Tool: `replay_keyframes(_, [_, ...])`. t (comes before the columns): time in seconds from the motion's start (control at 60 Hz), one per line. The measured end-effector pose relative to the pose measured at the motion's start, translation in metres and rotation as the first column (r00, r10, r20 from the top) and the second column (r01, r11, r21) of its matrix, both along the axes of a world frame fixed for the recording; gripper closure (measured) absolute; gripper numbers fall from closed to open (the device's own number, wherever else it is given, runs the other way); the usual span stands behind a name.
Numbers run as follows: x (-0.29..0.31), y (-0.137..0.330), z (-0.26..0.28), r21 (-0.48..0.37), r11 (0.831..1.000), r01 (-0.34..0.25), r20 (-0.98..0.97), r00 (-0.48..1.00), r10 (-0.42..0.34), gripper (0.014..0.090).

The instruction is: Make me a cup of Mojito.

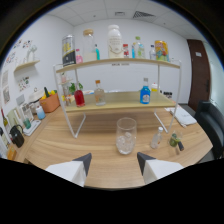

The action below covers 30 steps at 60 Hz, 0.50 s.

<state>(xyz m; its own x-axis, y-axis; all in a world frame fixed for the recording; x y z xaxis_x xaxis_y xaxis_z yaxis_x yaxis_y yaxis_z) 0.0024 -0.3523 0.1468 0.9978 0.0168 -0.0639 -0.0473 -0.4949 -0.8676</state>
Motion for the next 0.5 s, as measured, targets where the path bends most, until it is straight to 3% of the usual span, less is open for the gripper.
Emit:
replay_keyframes(0.183, [-0.063,0.039,0.093,0.140,0.990,-0.032,0.009,0.999,0.031,0.0191])
replay_keyframes(0.367, [-0.119,0.090,0.195,0.288,0.956,-0.064,0.014,0.998,0.063,0.0190])
replay_keyframes(0.5, [-0.145,0.129,0.240,0.371,0.926,-0.070,-0.002,0.997,0.076,0.0186])
